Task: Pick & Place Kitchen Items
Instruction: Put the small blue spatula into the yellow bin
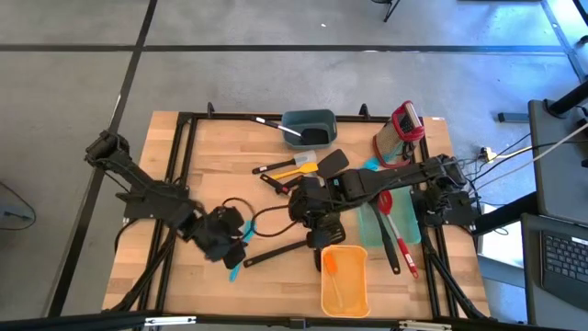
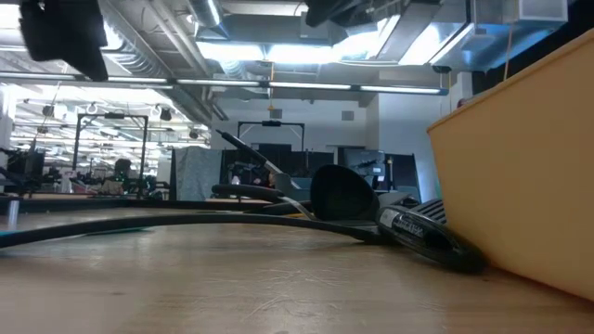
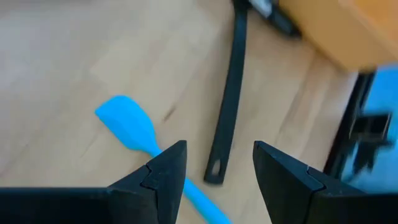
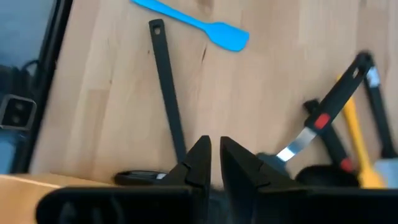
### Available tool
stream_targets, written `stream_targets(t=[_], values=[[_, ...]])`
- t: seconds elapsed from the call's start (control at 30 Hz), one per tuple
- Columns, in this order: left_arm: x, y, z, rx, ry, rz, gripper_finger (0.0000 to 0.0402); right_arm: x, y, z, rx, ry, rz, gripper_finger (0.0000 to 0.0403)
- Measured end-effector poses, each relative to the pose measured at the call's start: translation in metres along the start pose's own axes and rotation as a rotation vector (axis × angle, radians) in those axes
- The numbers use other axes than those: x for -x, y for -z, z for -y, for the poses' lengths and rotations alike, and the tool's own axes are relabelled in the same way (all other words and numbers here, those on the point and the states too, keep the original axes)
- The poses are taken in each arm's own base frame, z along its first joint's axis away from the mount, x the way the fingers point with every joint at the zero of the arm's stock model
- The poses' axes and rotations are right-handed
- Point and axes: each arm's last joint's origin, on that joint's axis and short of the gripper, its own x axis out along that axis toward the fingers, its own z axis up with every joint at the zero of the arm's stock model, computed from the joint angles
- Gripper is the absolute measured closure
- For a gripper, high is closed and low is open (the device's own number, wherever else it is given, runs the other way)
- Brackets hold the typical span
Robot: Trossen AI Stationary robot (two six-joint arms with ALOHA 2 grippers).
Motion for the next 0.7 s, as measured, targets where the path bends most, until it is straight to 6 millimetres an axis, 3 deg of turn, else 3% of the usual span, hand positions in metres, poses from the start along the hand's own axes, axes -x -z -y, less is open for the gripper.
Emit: stream_targets(t=[0.17, 0.3, 0.5, 0.7], values=[[0.01, 0.018, 0.006, 0.155, 0.002, 0.141, 0.0222, -0.007, -0.004, 0.003, 0.145, -0.012, 0.019, 0.0365], [0.008, 0.032, 0.013, 0.26, 0.021, 0.168, 0.0222, -0.027, -0.003, 0.002, 0.299, -0.054, -0.018, 0.0365], [-0.012, 0.055, 0.04, 0.359, 0.156, 0.144, 0.0222, -0.071, 0.002, -0.002, 0.422, -0.15, -0.11, 0.0365], [-0.032, 0.075, 0.063, 0.431, 0.168, 0.074, 0.0236, -0.083, 0.007, -0.005, 0.392, -0.157, -0.166, 0.0365]])
